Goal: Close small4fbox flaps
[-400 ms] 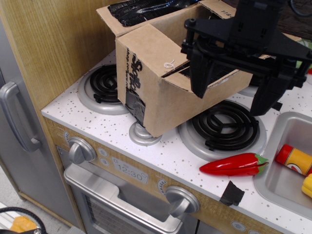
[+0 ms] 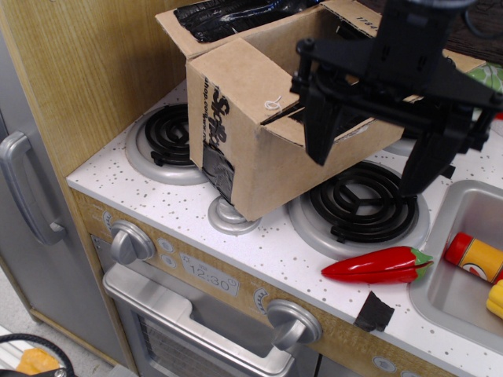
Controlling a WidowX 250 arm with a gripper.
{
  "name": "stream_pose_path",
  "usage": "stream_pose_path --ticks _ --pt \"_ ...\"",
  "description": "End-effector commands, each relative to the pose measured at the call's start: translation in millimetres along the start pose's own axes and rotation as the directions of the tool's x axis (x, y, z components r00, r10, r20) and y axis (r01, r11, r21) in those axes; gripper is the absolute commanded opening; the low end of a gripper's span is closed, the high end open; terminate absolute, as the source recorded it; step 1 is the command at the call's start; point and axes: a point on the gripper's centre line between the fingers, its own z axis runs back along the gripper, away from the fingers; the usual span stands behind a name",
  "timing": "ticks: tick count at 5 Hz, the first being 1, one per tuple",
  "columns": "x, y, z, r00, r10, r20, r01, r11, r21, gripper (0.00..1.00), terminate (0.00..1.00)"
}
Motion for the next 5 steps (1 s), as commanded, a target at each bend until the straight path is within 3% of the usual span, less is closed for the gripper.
stream_pose_path --ticks 1,2,3,4,5 --pt "8.7 -15.7 -12.0 0.997 0.024 0.076 -0.02 0.998 -0.056 1.0 0.0" --pt "18.6 -19.9 -27.2 0.995 0.002 0.104 0.01 0.994 -0.107 1.0 0.0" --pt "31.2 -19.6 -35.9 0.988 -0.051 0.143 0.066 0.992 -0.107 1.0 0.0" --pt "42.0 -15.0 -44.1 0.964 -0.134 0.23 0.147 0.989 -0.036 1.0 0.0" --pt "51.6 -13.3 -39.7 0.945 -0.196 0.26 0.199 0.98 0.015 1.0 0.0"
